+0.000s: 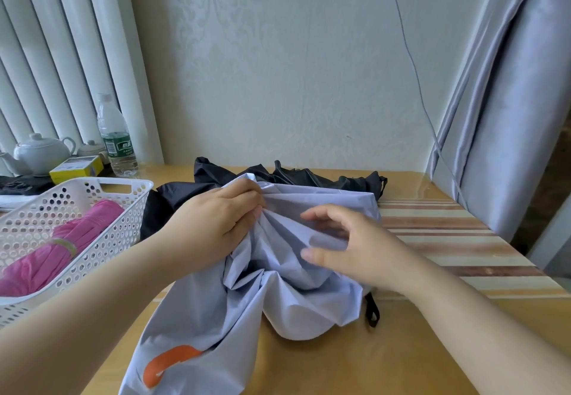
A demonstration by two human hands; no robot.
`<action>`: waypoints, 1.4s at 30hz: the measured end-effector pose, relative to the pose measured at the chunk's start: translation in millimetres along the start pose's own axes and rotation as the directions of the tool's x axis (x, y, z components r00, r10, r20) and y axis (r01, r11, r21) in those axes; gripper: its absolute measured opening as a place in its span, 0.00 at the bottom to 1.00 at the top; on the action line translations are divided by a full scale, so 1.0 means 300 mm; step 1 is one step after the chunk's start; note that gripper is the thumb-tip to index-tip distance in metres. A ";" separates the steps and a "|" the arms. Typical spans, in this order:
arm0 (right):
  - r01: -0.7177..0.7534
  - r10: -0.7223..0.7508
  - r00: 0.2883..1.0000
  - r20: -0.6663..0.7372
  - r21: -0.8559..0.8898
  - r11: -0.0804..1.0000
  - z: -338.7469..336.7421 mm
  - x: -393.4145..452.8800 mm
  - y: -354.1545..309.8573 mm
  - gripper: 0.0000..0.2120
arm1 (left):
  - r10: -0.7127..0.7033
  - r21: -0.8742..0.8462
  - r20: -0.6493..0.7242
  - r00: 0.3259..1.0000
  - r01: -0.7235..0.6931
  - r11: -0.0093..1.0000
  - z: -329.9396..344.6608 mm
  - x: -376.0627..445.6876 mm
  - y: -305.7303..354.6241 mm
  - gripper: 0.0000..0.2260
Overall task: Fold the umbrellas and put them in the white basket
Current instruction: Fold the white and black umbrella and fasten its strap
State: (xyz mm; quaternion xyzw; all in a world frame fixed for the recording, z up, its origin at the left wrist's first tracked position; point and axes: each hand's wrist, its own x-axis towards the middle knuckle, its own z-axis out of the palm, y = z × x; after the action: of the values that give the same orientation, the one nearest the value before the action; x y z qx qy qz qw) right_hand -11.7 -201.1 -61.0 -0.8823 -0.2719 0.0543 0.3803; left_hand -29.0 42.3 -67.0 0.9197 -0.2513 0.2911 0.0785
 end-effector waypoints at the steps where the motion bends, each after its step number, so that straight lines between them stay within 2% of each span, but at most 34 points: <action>1: -0.030 0.029 0.999 -0.017 -0.088 0.996 -0.005 -0.013 0.015 0.25 | -0.030 -0.007 -0.014 0.999 0.030 1.000 0.003 0.002 -0.004 0.17; 3: -0.163 0.144 0.983 -0.115 -0.181 0.970 -0.013 -0.020 0.070 0.28 | -0.102 -0.025 -0.057 0.993 0.101 0.995 0.008 0.003 -0.011 0.19; 4: -0.269 0.244 0.955 -0.170 -0.145 0.952 -0.015 -0.019 0.099 0.29 | -0.135 -0.032 -0.076 0.988 0.133 0.991 0.009 0.001 -0.015 0.20; 5: -0.369 0.357 0.916 -0.185 -0.031 0.929 -0.014 -0.016 0.124 0.30 | -0.159 -0.039 -0.088 0.983 0.156 0.987 0.010 -0.001 -0.017 0.21; 7: -0.449 0.499 0.865 -0.045 0.373 0.812 -0.003 -0.004 0.170 0.29 | -0.175 -0.048 -0.090 0.980 0.171 0.984 0.009 -0.005 -0.016 0.22; 8: -0.424 0.488 0.872 0.044 0.567 0.706 0.001 0.001 0.179 0.25 | -0.175 -0.045 -0.084 0.981 0.172 0.984 0.008 -0.005 -0.012 0.22; 10: -0.309 0.380 0.919 0.109 0.798 0.518 0.000 0.005 0.171 0.22 | -0.198 -0.054 -0.048 0.979 0.196 0.979 -0.002 0.003 0.003 0.25; 12: -0.224 0.273 0.955 0.119 0.890 0.398 -0.016 0.012 0.141 0.24 | -0.262 -0.097 0.052 0.964 0.266 0.959 -0.023 0.016 0.016 0.31; 14: -0.175 0.248 0.965 0.085 0.912 0.370 -0.037 0.026 0.117 0.21 | -0.292 -0.101 0.172 0.941 0.311 0.945 -0.044 0.025 0.021 0.37; 15: -0.173 0.297 0.953 0.051 0.900 0.400 -0.040 0.035 0.104 0.19 | -0.292 -0.095 0.212 0.933 0.317 0.944 -0.052 0.028 0.023 0.39; 16: -0.194 0.378 0.926 -0.001 0.856 0.478 -0.035 0.044 0.098 0.18 | -0.290 -0.091 0.237 0.927 0.318 0.944 -0.059 0.029 0.025 0.40; 17: -0.232 0.458 0.885 -0.087 0.771 0.594 -0.022 0.049 0.094 0.21 | -0.289 -0.092 0.250 0.924 0.320 0.943 -0.063 0.029 0.026 0.41; 18: -0.252 0.507 0.827 -0.242 0.647 0.719 -0.008 0.046 0.090 0.24 | -0.290 -0.099 0.254 0.923 0.323 0.941 -0.063 0.028 0.027 0.40; 19: -0.205 0.458 0.774 -0.438 0.510 0.835 0.007 0.031 0.077 0.26 | -0.289 -0.113 0.250 0.924 0.325 0.939 -0.061 0.027 0.026 0.39; 20: -0.081 0.297 0.749 -0.592 0.364 0.928 0.021 0.003 0.059 0.24 | -0.289 -0.126 0.245 0.925 0.326 0.937 -0.059 0.028 0.025 0.36; 21: 0.076 0.097 0.755 -0.649 0.234 0.969 0.035 -0.035 0.023 0.20 | -0.292 -0.132 0.242 0.925 0.329 0.935 -0.057 0.030 0.024 0.34; 22: 0.208 -0.083 0.787 -0.612 0.137 0.969 0.052 -0.071 -0.014 0.18 | -0.296 -0.136 0.247 0.923 0.335 0.932 -0.058 0.033 0.025 0.31; 23: 0.282 -0.224 0.828 -0.513 0.035 0.959 0.072 -0.104 -0.053 0.16 | -0.297 -0.138 0.247 0.923 0.336 0.932 -0.057 0.036 0.026 0.29; 25: 0.334 -0.386 0.880 -0.277 -0.216 0.917 0.119 -0.124 -0.089 0.14 | -0.281 -0.143 0.243 0.928 0.321 0.936 -0.059 0.040 0.031 0.28; 26: 0.339 -0.406 0.891 -0.203 -0.298 0.893 0.140 -0.115 -0.098 0.13 | -0.269 -0.140 0.236 0.934 0.307 0.941 -0.060 0.041 0.035 0.28; 27: 0.312 -0.377 0.909 -0.177 -0.313 0.897 0.154 -0.101 -0.106 0.11 | -0.257 -0.135 0.232 0.938 0.292 0.947 -0.061 0.042 0.038 0.28; 30: 0.227 -0.262 0.950 -0.172 -0.197 0.954 0.167 -0.059 -0.128 0.10 | -0.231 -0.127 0.250 0.940 0.268 0.955 -0.065 0.049 0.045 0.28; 33: 0.277 -0.307 0.939 -0.152 -0.194 0.941 0.173 -0.023 -0.157 0.05 | -0.243 -0.225 0.289 0.926 0.313 0.923 -0.082 0.057 0.032 0.33; 36: 0.257 -0.288 0.949 -0.127 -0.217 0.942 0.156 0.009 -0.167 0.04 | -0.254 -0.304 0.386 0.887 0.382 0.873 -0.107 0.053 0.025 0.31; 39: 0.210 -0.222 0.974 -0.053 -0.180 0.961 0.129 0.010 -0.164 0.05 | -0.230 -0.161 0.441 0.867 0.329 0.931 -0.114 0.027 0.024 0.36; 42: 0.166 -0.148 0.983 0.113 -0.179 0.970 0.116 -0.010 -0.141 0.10 | -0.250 -0.045 0.512 0.822 0.317 0.947 -0.124 0.012 0.015 0.35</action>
State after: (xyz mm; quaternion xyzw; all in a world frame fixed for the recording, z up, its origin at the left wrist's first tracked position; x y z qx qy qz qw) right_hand -43.5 -156.6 -56.0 -0.8862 -0.3633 0.0417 0.2845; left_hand -47.2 47.9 -34.5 0.9835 -0.1413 0.0113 0.1122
